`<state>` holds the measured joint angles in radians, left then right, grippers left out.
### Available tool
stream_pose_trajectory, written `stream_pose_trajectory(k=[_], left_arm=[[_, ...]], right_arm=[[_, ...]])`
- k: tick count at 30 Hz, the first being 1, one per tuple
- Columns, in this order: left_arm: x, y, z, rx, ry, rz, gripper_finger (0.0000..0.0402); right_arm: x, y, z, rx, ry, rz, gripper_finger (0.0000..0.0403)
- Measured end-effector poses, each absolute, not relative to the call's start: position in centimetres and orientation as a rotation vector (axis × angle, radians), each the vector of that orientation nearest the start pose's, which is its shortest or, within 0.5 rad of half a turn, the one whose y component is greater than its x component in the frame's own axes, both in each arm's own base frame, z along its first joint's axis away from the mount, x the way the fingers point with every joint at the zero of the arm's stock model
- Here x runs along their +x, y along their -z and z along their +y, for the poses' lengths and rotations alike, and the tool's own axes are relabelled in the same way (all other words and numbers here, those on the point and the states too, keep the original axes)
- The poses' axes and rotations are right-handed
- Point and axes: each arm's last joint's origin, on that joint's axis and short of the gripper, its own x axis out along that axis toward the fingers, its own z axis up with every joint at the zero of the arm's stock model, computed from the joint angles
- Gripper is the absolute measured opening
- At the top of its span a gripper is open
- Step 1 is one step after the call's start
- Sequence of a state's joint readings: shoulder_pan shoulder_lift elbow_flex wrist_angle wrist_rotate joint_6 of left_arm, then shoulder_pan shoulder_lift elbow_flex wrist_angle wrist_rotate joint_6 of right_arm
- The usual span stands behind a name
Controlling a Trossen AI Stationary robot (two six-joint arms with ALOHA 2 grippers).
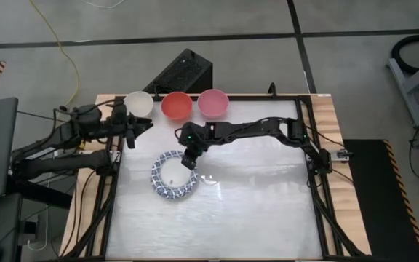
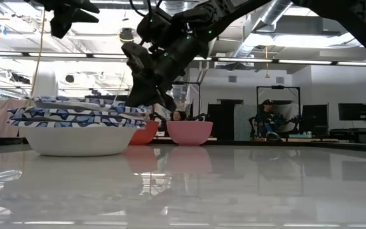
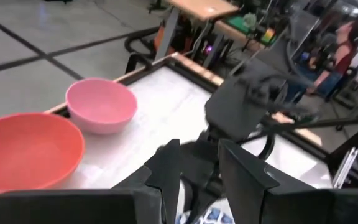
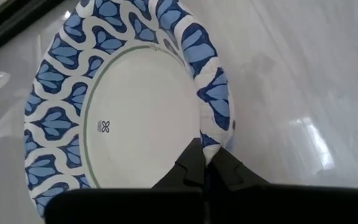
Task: Nest bowls inside each other by size order
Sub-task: Stack the white patterned bowl on top of the white patterned bowl, then stack the pink bowl on top of the white patterned bowl
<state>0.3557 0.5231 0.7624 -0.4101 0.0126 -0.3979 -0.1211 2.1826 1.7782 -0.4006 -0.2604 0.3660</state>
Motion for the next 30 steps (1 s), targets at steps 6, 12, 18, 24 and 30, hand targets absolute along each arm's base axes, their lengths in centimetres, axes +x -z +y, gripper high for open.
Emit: stream_pose_trajectory(k=[6,12,18,24,30], left_arm=[[11.3,-33.6,4.3,-0.415,-0.421,0.087,0.0098],[12.4,-33.0,4.9,-0.421,-0.490,0.130,0.0106],[13.0,-32.6,5.2,-0.430,-0.540,0.152,0.0110],[13.0,-32.4,5.4,-0.443,-0.592,0.161,0.0110],[13.2,-32.2,4.8,-0.523,-0.477,0.191,0.0100]], right_arm=[[47.8,-20.5,-5.1,0.491,-0.045,0.888,0.0060],[47.6,-21.3,-6.4,0.471,-0.101,0.901,0.0147],[47.7,-24.3,-8.9,0.455,-0.111,0.833,0.0204],[47.6,-29.4,-10.7,0.335,-0.130,0.719,0.0204],[45.6,-34.1,-12.8,0.219,-0.171,0.685,0.0194]])
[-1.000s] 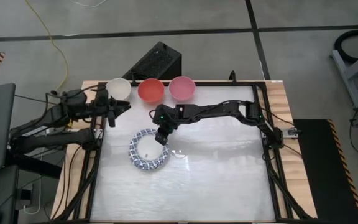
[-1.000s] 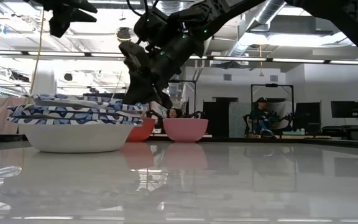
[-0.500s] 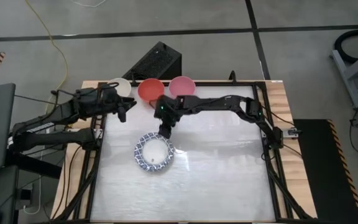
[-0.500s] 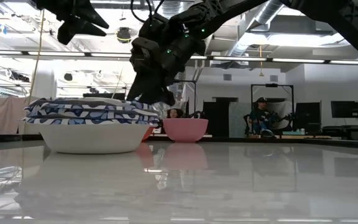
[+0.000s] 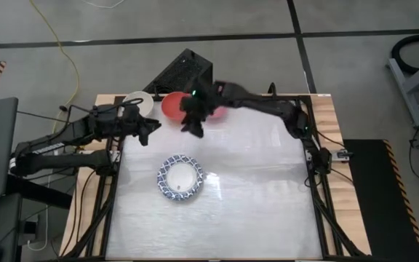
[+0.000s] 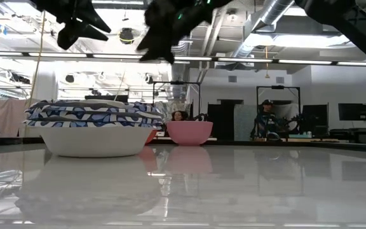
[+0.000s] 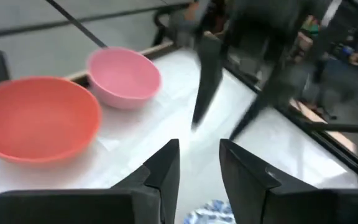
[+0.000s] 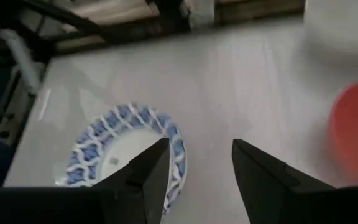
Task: Nest bowls inside each other by size order
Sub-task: Stack the pink bowl on top of the white patterned bowl
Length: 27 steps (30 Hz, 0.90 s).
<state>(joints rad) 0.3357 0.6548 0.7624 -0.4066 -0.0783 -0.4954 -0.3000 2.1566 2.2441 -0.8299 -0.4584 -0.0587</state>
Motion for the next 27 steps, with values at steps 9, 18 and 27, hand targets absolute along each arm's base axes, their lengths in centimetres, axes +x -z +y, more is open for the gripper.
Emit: stream_pose_trajectory(k=[9,18,27], left_arm=[[14.4,-35.8,4.3,-0.475,-0.403,-0.177,0.0056],[16.0,-43.6,5.9,-0.104,-0.508,-0.404,0.0019],[18.8,-53.8,10.9,0.225,-0.591,-0.148,0.0002]], right_arm=[[35.8,-45.8,-15.0,0.011,-0.101,0.485,0.0191],[25.6,-50.3,-16.1,-0.033,0.206,0.568,0.0191],[22.0,-49.9,-14.8,0.183,0.255,0.729,0.0191]])
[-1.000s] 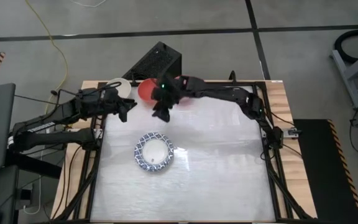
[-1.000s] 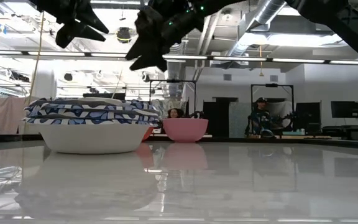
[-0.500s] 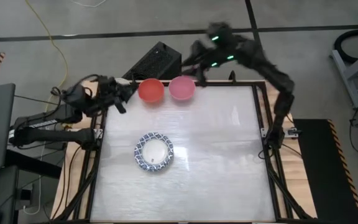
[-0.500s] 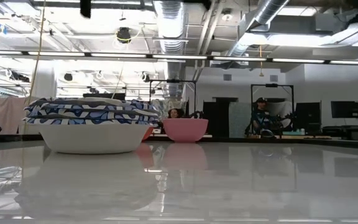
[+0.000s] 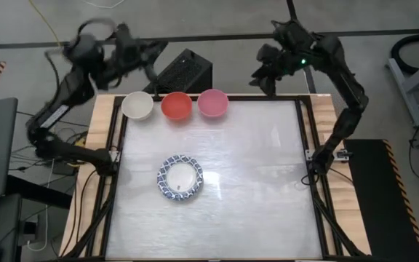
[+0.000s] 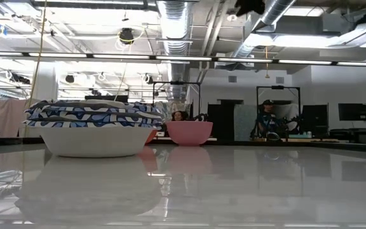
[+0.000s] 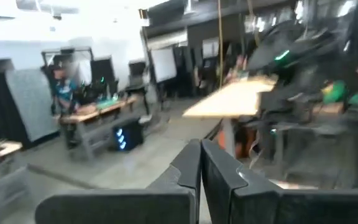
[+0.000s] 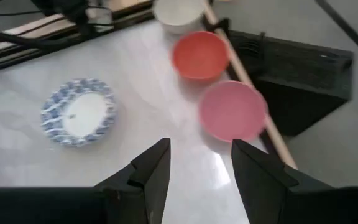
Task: Nest bowls inside each other by size order
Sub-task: Stack the pink bowl on top of the white patterned bowl
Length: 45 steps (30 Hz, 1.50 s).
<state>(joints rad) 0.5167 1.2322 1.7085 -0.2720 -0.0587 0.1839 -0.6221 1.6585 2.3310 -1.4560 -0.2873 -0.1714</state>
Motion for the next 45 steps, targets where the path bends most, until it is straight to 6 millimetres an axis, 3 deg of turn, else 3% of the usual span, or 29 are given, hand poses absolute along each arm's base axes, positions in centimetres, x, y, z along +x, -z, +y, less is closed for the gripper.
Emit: stream_pose_trajectory(k=[3,6,10,13,16,19,22,25,28,31,34,37,41,45], left_arm=[[20.0,-55.1,13.6,0.240,-0.632,-0.042,0.0002],[21.5,-54.3,17.2,0.160,-0.594,0.091,0.0002],[24.9,-50.0,21.5,-0.099,-0.377,0.267,0.0002],[28.2,-46.4,22.6,-0.239,-0.195,0.362,0.0002],[31.5,-44.5,21.8,-0.277,-0.073,0.395,0.0002],[34.2,-43.8,19.3,-0.252,0.015,0.403,0.0002],[36.1,-44.4,16.2,-0.173,0.059,0.362,0.0002],[36.7,-46.5,13.1,-0.122,0.072,0.275,0.0002],[36.0,-49.8,10.4,-0.052,0.057,0.168,0.0002],[34.1,-53.2,8.6,0.082,-0.041,0.088,0.0002],[31.2,-55.3,8.4,0.205,-0.217,0.010,0.0002],[27.3,-57.1,9.6,0.249,-0.419,-0.007,0.0002],[22.6,-57.5,11.9,0.198,-0.571,0.079,0.0002],[20.2,-55.2,14.4,0.084,-0.606,0.318,0.0002]], right_arm=[[23.3,-50.2,-12.9,0.177,0.187,0.697,0.0191],[24.9,-51.0,-11.0,0.110,0.119,0.604,0.0191],[24.9,-53.3,-9.4,-0.042,0.146,0.437,0.0191],[23.5,-54.6,-9.6,-0.135,0.276,0.381,0.0191],[21.4,-55.3,-11.1,-0.171,0.415,0.373,0.0191],[19.0,-55.6,-12.9,-0.150,0.517,0.380,0.0191],[17.0,-55.6,-14.7,-0.127,0.570,0.395,0.0191],[15.5,-54.9,-16.5,-0.076,0.594,0.442,0.0191],[14.8,-53.5,-18.4,-0.008,0.585,0.517,0.0191],[15.4,-51.4,-19.9,0.083,0.482,0.577,0.0191],[16.9,-49.2,-20.9,0.146,0.338,0.602,0.0191],[19.4,-47.3,-21.0,0.170,0.214,0.625,0.0191],[22.8,-45.6,-19.8,0.172,0.097,0.657,0.0191],[25.9,-46.4,-18.0,0.081,0.034,0.553,0.0191]])
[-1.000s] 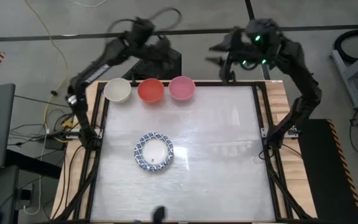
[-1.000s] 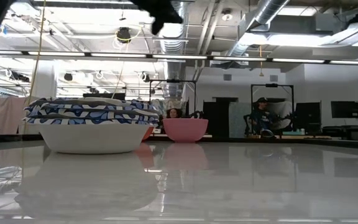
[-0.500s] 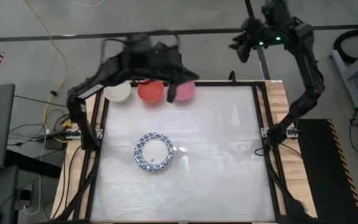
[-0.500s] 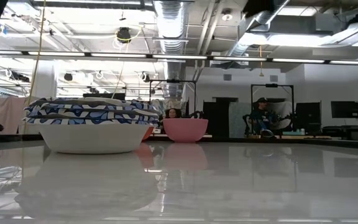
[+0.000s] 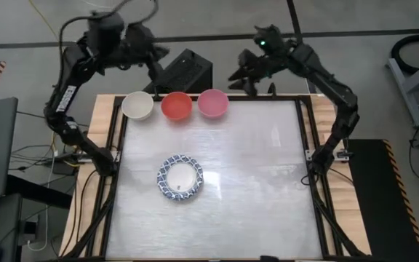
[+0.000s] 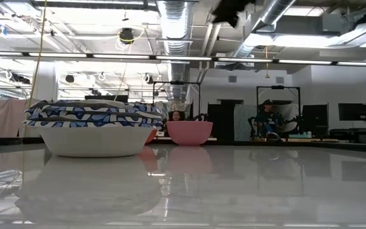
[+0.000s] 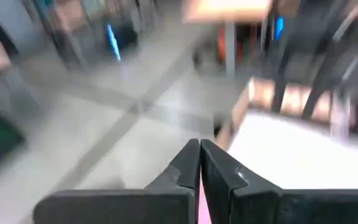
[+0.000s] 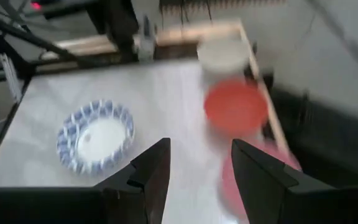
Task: Nest bowls inside each other by size order
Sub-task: Stack the pink bowl on top of the white patterned bowl
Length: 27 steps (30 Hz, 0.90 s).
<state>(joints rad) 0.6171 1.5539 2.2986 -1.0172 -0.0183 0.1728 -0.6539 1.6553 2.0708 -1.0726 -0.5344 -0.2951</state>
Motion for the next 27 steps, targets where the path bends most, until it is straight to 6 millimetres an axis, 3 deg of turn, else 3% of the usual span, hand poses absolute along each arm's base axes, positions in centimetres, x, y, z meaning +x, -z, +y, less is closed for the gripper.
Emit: stream_pose_trajectory(k=[3,6,9,12,17,21,23,27], left_arm=[[19.7,-52.4,15.9,-0.055,-0.566,0.509,0.0002],[20.5,-50.1,16.5,-0.160,-0.478,0.596,0.0002],[22.2,-48.9,16.6,-0.172,-0.395,0.577,0.0002],[24.2,-48.7,16.8,-0.121,-0.323,0.473,0.0002],[27.5,-49.8,16.8,0.054,-0.337,0.152,0.0002],[28.5,-51.4,16.8,0.102,-0.476,-0.070,0.0002],[28.5,-51.5,16.8,0.113,-0.538,-0.086,0.0002],[27.9,-49.0,18.4,-0.033,-0.596,0.131,0.0002]], right_arm=[[27.5,-47.6,-17.0,-0.025,0.043,0.441,0.0191],[27.2,-49.3,-17.0,-0.100,0.121,0.346,0.0191],[25.9,-50.3,-18.2,-0.116,0.186,0.312,0.0191],[24.5,-49.8,-20.3,-0.082,0.258,0.349,0.0191],[22.6,-47.0,-24.1,0.054,0.352,0.504,0.0191],[23.0,-43.1,-26.7,0.309,0.390,0.675,0.0191],[23.8,-40.9,-27.3,0.433,0.384,0.767,0.0191],[27.0,-36.1,-27.5,0.584,0.340,0.978,0.0191]])
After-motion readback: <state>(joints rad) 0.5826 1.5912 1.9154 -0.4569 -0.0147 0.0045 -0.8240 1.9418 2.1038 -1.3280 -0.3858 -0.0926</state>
